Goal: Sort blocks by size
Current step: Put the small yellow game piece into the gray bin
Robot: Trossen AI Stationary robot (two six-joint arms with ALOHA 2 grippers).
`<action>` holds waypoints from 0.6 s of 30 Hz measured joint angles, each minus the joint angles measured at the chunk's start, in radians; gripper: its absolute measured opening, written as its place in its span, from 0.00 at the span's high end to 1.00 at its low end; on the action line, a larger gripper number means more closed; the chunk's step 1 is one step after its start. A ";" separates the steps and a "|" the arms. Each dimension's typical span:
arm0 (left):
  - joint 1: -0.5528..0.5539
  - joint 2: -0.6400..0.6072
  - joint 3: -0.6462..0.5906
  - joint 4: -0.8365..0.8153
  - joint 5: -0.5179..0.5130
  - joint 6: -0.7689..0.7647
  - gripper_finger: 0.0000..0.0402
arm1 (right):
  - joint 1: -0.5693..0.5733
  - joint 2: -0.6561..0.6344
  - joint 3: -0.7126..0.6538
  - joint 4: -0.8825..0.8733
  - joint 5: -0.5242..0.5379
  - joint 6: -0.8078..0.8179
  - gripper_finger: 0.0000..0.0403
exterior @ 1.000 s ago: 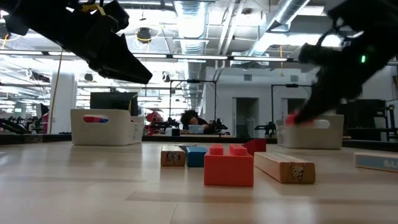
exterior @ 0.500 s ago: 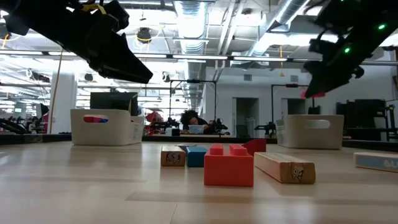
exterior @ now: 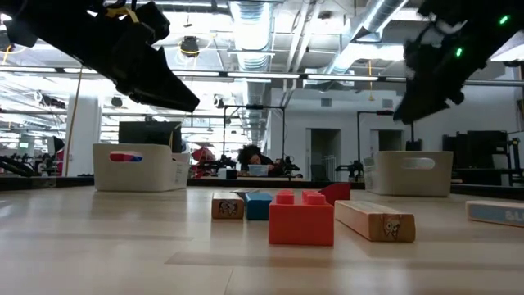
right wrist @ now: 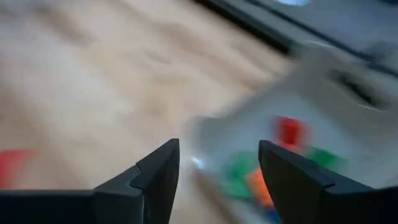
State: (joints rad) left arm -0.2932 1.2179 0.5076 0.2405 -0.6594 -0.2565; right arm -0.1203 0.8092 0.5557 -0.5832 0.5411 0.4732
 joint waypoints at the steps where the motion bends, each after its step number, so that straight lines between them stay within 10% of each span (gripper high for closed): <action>1: 0.000 0.000 0.000 -0.003 0.000 0.000 0.44 | 0.049 -0.002 0.002 0.024 -0.027 0.020 0.39; 10: 0.000 0.000 0.000 -0.003 0.000 0.001 0.44 | 0.589 0.152 0.003 0.024 -0.051 0.314 0.38; 18: 0.000 0.000 0.000 0.011 0.000 0.008 0.44 | 0.846 0.427 0.131 -0.049 -0.082 0.473 0.38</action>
State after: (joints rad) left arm -0.2932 1.2179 0.5077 0.2515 -0.6598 -0.2481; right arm 0.7261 1.2357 0.6865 -0.6319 0.4595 0.9458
